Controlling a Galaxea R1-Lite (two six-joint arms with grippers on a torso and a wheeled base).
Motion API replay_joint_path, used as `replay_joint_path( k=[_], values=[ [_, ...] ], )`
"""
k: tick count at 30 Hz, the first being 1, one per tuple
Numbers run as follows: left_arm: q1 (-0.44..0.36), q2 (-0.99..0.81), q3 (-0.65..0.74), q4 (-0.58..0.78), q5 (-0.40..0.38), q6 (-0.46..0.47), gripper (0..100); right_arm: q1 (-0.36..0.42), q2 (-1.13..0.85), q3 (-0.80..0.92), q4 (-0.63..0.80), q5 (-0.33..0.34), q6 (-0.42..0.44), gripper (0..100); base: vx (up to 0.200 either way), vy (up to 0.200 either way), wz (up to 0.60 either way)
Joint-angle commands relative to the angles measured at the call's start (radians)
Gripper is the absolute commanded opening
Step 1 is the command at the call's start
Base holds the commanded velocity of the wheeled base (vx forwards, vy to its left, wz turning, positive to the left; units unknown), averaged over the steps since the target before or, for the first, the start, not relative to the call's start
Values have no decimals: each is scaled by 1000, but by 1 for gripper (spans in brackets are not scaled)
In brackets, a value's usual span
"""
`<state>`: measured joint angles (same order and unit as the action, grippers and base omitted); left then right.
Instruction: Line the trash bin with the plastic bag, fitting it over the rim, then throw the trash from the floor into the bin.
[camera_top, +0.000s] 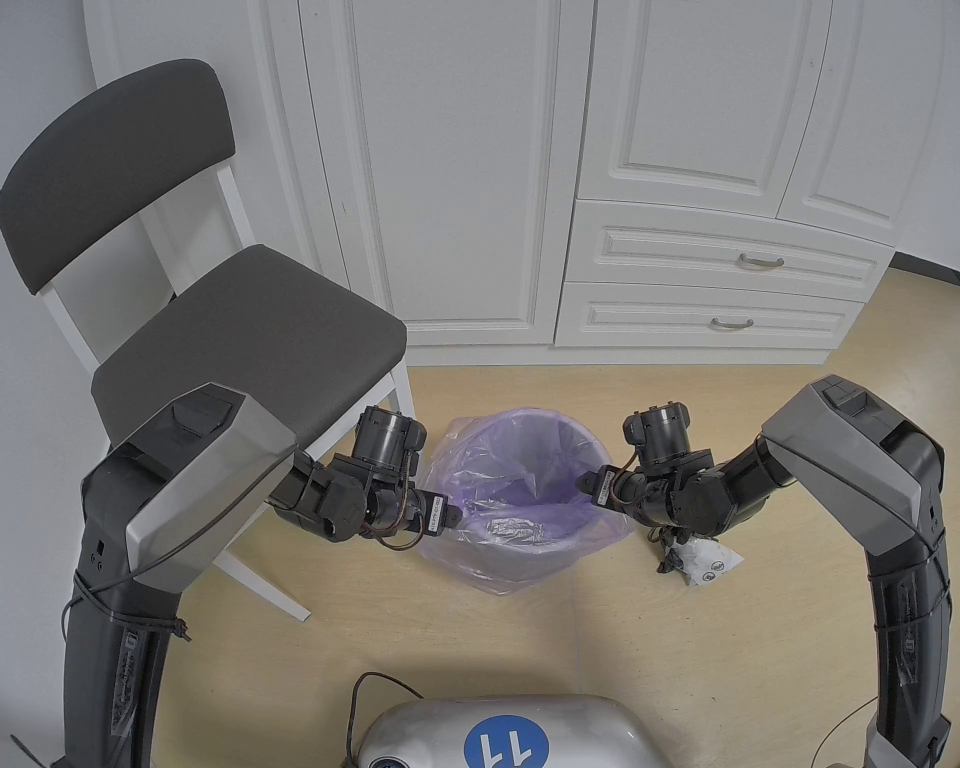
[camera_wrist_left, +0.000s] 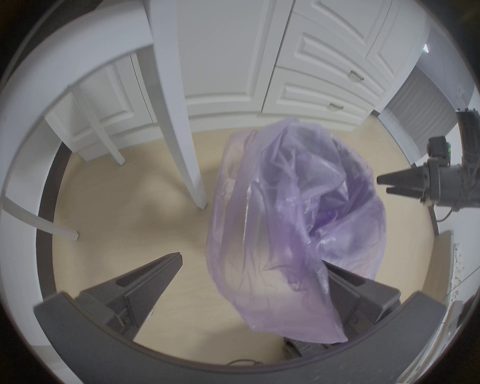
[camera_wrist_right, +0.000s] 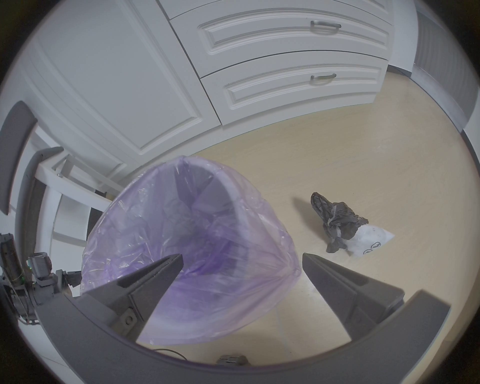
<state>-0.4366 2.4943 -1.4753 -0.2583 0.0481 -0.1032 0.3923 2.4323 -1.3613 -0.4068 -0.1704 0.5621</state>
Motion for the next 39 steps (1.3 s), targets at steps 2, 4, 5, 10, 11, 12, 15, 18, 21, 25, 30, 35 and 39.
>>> replay_joint_path(
  k=[2,4,5,10,11,12,15,18,21,25,30,35,39],
  values=[
    [1,-26,53,-99,-2,-9,100,42,36,-52,-1,-11,62,100,0,0,0],
    [-2,-58,95,-128,-11,-6,100,62,71,-79,2,-38,73,100,0,0,0],
    [-2,-58,95,-128,-11,-6,100,62,71,-79,2,-38,73,100,0,0,0],
    [-22,-83,124,-148,-57,-9,100,103,83,-67,19,-41,64,100,0,0,0],
    [-24,-80,125,-170,-59,-13,100,109,82,-64,22,-41,62,100,0,0,0],
    [-25,-75,125,-197,-57,-21,100,114,80,-58,23,-41,61,100,0,0,0],
    [-21,-55,115,-257,-50,-50,100,126,68,-36,57,-41,51,100,0,0,0],
    [-8,-31,90,-257,-45,-52,100,134,50,-32,112,-41,30,100,0,0,0],
    [12,3,49,-245,-43,-52,100,146,27,-18,131,-41,27,100,0,0,0],
    [35,38,-19,-191,-39,-55,100,175,4,18,129,-41,25,100,0,0,0],
    [53,55,-66,-179,-20,-69,100,209,-22,59,131,-41,19,100,0,0,0],
    [81,81,-125,-154,-19,-70,100,221,-29,106,132,-37,-45,100,0,0,0],
    [91,129,-206,-105,-17,-105,100,221,-21,110,164,-37,-64,100,0,0,0]
  ],
)
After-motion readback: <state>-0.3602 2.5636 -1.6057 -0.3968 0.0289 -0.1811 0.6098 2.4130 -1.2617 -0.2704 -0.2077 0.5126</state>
